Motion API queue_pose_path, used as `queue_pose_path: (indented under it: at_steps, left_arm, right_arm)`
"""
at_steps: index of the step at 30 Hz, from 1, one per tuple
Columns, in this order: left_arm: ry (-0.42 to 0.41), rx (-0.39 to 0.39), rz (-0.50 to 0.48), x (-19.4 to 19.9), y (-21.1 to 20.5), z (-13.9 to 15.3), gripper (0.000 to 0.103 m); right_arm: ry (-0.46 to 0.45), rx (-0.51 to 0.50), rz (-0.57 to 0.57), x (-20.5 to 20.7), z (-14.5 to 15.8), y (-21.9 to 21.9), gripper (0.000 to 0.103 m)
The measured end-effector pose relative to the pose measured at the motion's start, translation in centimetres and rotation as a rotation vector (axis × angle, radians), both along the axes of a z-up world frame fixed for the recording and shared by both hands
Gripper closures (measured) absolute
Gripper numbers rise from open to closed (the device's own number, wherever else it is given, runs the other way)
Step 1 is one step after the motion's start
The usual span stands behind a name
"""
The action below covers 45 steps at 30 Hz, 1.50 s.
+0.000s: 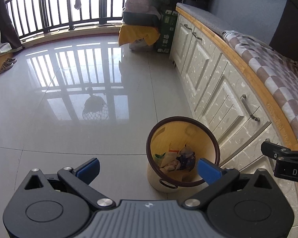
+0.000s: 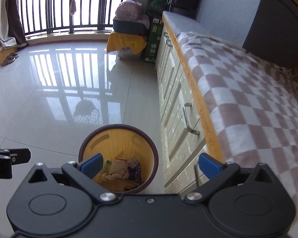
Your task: Collect trash
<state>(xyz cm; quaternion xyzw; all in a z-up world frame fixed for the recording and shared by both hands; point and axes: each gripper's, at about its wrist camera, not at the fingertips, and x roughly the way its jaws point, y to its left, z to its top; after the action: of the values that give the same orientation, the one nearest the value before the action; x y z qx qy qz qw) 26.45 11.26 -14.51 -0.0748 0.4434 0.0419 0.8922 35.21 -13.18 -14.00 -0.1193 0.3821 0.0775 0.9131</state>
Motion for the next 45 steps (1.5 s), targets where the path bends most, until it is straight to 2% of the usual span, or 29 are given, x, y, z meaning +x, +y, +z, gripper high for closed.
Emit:
queue_pose_path:
  at_steps: [9,17,20,26,32,38,45]
  left_arm:
    - [-0.123,-0.003,-0.028,-5.2,-1.6,5.1,0.0]
    - [-0.205,0.056,-0.033,-9.7,-2.8,7.7,0.0]
    - [-0.226,0.05,-0.047,-11.0,-3.2,8.3,0.0]
    - [-0.275,0.051,-0.06,-14.0,-4.1,8.9,0.0]
    - [-0.291,0.05,-0.072,-16.3,-5.1,8.1,0.0]
    - [-0.305,0.066,-0.06,-18.1,-5.6,7.0,0.0]
    - [-0.36,0.085,-0.036,-19.6,-5.6,7.1,0.0]
  right_arm:
    - [-0.096,0.024,-0.023,-5.9,5.2,-2.6,0.0]
    - [-0.156,0.041,-0.047,-11.3,7.3,-5.0,0.0]
    - [-0.169,0.046,-0.05,-13.2,7.6,-5.8,0.0]
    - [-0.197,0.06,-0.048,-16.6,7.9,-7.4,0.0]
    - [-0.221,0.074,-0.051,-19.2,7.6,-8.5,0.0]
    - [-0.245,0.087,-0.04,-20.6,7.5,-9.2,0.0]
    - [-0.272,0.071,-0.022,-21.5,6.8,-9.4,0.0]
